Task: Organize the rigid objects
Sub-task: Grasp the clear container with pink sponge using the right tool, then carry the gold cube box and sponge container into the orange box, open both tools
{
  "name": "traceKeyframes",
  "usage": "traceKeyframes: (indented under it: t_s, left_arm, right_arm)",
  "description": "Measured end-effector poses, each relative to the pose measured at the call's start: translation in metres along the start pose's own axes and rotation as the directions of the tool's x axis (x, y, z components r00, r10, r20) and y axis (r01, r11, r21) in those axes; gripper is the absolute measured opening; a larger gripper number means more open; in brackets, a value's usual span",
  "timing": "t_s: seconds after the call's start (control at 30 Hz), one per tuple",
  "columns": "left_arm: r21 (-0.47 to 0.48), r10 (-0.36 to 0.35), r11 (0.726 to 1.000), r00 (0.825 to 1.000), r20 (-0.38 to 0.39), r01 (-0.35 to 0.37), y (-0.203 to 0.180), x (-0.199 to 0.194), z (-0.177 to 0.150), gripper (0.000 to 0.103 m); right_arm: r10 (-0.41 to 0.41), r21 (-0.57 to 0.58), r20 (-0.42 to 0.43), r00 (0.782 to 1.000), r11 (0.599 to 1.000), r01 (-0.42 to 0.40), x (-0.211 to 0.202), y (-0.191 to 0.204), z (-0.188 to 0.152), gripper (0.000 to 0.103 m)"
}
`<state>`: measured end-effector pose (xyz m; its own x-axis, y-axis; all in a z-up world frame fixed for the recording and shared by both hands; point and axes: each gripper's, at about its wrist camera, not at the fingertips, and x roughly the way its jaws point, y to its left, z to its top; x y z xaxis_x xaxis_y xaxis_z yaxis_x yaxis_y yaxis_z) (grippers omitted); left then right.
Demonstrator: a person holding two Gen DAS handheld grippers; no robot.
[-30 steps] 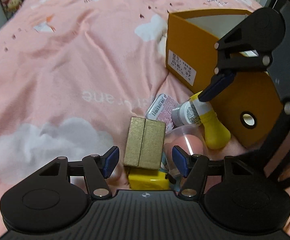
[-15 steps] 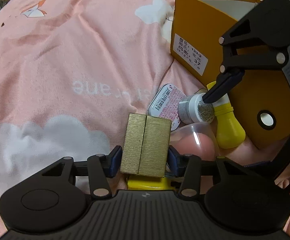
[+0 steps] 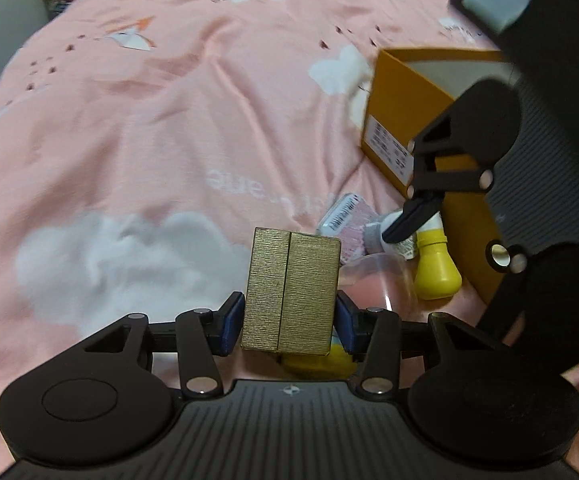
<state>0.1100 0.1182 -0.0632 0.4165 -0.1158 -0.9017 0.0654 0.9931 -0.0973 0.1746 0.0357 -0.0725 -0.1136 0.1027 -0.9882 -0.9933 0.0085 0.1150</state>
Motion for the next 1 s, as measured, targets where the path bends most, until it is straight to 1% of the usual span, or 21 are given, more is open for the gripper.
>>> traceKeyframes:
  t_s: [0.1,0.17,0.3,0.37,0.43,0.5,0.53,0.63,0.77,0.9,1.0]
  left_arm:
    - [-0.038,0.01,0.999,1.0,0.013,-0.01,0.005,-0.008,-0.003,0.053]
    - [-0.048,0.008,0.999,1.0,0.021,-0.007,0.007,-0.011,-0.005,0.053]
    - [-0.062,0.009,0.998,0.999,0.033,-0.007,0.008,-0.015,-0.008,0.053]
    - [-0.068,0.01,0.998,0.999,0.036,-0.008,0.008,-0.017,-0.009,0.053]
    - [-0.077,0.017,0.997,0.999,0.036,-0.014,0.007,-0.017,-0.01,0.053]
    - [-0.087,0.018,0.996,0.999,0.039,-0.014,0.007,-0.018,-0.011,0.053]
    - [-0.092,0.017,0.996,0.999,0.042,-0.013,0.007,-0.019,-0.011,0.053]
    - [-0.107,0.018,0.994,0.998,0.054,-0.012,0.005,-0.025,-0.012,0.053]
    - [-0.116,0.033,0.993,0.997,0.063,-0.025,0.001,-0.033,-0.014,0.053]
    - [-0.116,0.038,0.993,0.995,0.096,-0.026,-0.008,-0.048,-0.012,0.053]
    - [-0.113,0.042,0.993,0.99,0.133,-0.027,-0.016,-0.063,-0.008,0.053]
  right_arm:
    - [0.002,-0.033,-0.029,1.0,0.999,-0.003,0.008,0.005,0.006,0.074]
    - [-0.021,-0.052,-0.045,0.999,0.998,0.019,0.013,0.007,0.01,0.074]
    - [-0.028,-0.032,-0.072,0.997,0.999,0.026,0.022,0.002,0.017,0.073]
    - [-0.047,-0.018,-0.082,0.995,0.999,0.046,0.024,-0.002,0.021,0.072]
    - [-0.043,0.011,-0.086,0.995,0.999,0.045,0.023,-0.006,0.022,0.07]
    - [-0.009,0.033,-0.086,0.996,0.999,0.012,0.022,-0.009,0.021,0.058]
    - [0.006,0.043,-0.084,0.996,0.999,-0.003,0.021,-0.01,0.021,0.057]
    - [-0.017,0.039,-0.057,0.998,0.999,0.019,0.014,-0.007,0.015,0.057]
    - [-0.05,0.026,-0.01,0.999,0.998,0.05,-0.007,0.002,0.006,0.057]
    - [-0.079,0.046,0.079,0.994,0.996,0.076,-0.041,0.005,-0.001,0.057]
    - [-0.119,0.077,0.163,0.979,0.991,0.107,-0.071,0.009,-0.011,0.057]
